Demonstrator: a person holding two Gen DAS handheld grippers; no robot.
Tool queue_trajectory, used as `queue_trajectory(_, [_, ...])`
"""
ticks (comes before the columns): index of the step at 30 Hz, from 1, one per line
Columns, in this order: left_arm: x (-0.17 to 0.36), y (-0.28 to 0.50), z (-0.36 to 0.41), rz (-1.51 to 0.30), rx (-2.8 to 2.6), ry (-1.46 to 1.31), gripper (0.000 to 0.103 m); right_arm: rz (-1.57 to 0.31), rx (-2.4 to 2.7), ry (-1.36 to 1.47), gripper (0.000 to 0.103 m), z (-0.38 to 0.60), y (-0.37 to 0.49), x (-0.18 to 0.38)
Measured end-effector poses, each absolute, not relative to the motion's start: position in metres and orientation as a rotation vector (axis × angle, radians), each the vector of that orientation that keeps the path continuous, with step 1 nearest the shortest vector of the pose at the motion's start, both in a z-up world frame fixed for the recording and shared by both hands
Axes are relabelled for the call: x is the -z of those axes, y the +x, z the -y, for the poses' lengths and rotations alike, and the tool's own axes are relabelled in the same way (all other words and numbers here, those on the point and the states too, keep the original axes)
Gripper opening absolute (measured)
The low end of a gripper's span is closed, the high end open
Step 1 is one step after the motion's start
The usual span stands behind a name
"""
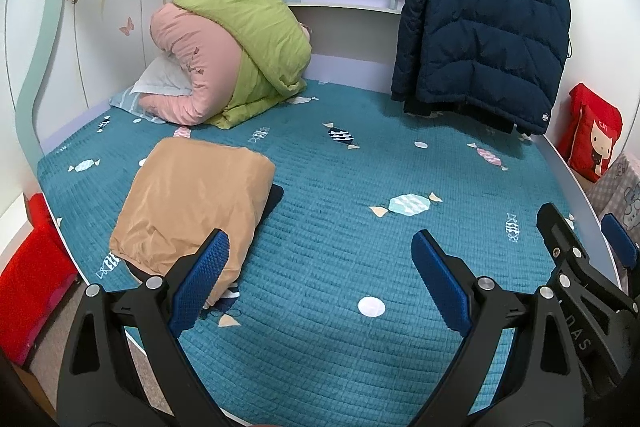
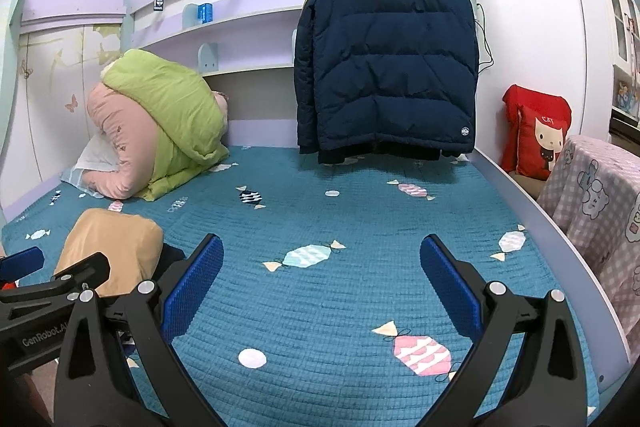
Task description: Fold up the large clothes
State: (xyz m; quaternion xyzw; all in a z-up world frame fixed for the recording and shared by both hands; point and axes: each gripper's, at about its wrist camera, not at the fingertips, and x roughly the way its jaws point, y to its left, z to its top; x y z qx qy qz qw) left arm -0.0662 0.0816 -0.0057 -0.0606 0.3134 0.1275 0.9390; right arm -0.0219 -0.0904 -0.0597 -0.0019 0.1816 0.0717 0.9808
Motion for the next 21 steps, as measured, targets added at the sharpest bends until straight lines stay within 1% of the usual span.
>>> queue_trajectory(21, [0.0033,-0.0678,-0.0809,-0.640,-0.270,-0.130,0.093,-0.364,-0.145,-0.017,0.095,0.0884,-0.0255,0.0583])
